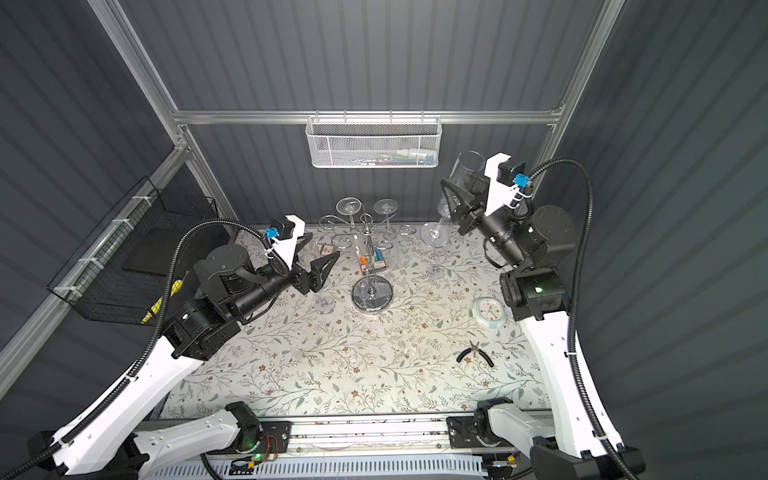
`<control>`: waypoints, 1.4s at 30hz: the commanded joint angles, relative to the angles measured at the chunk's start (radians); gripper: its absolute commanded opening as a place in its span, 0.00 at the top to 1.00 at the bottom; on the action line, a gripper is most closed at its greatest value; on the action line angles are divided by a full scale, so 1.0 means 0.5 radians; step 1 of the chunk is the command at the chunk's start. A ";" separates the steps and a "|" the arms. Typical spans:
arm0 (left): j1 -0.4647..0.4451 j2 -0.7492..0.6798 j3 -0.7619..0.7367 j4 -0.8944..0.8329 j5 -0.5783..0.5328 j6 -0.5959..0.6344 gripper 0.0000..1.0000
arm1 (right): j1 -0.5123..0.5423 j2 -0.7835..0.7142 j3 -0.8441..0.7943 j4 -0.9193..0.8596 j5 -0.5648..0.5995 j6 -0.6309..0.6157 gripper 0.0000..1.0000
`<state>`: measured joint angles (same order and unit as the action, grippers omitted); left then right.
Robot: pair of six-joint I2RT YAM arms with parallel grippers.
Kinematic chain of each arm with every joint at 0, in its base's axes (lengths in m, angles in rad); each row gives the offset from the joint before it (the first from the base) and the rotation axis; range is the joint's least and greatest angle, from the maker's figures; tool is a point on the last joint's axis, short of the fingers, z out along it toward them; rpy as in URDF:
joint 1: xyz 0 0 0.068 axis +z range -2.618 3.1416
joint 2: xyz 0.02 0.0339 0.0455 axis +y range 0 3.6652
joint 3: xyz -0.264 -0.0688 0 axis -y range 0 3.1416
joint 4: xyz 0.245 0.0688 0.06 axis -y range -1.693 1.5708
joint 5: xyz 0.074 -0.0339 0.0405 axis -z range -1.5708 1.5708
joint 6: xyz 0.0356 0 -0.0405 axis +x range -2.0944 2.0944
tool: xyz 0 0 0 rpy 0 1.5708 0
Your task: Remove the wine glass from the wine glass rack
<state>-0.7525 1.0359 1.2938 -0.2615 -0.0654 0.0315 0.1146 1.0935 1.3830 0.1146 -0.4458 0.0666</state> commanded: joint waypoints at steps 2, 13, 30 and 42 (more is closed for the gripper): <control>-0.010 -0.032 -0.023 0.108 -0.107 -0.116 0.19 | -0.215 -0.062 -0.212 0.134 0.127 -0.146 0.61; -0.011 -0.050 -0.144 0.360 -0.363 -0.386 0.19 | -0.620 0.039 -0.812 0.785 0.171 -0.122 0.63; -0.010 0.052 -0.145 0.495 -0.560 -0.423 0.18 | -0.667 1.014 -1.052 1.846 0.285 -0.128 0.66; -0.010 0.122 -0.155 0.534 -0.627 -0.408 0.17 | -0.542 1.388 -0.996 2.092 0.387 -0.215 0.64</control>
<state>-0.7525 1.0939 1.2041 -0.0235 -0.3561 -0.1730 -0.1734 1.7664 0.8558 1.0534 -0.2802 -0.0143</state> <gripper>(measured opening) 0.829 0.479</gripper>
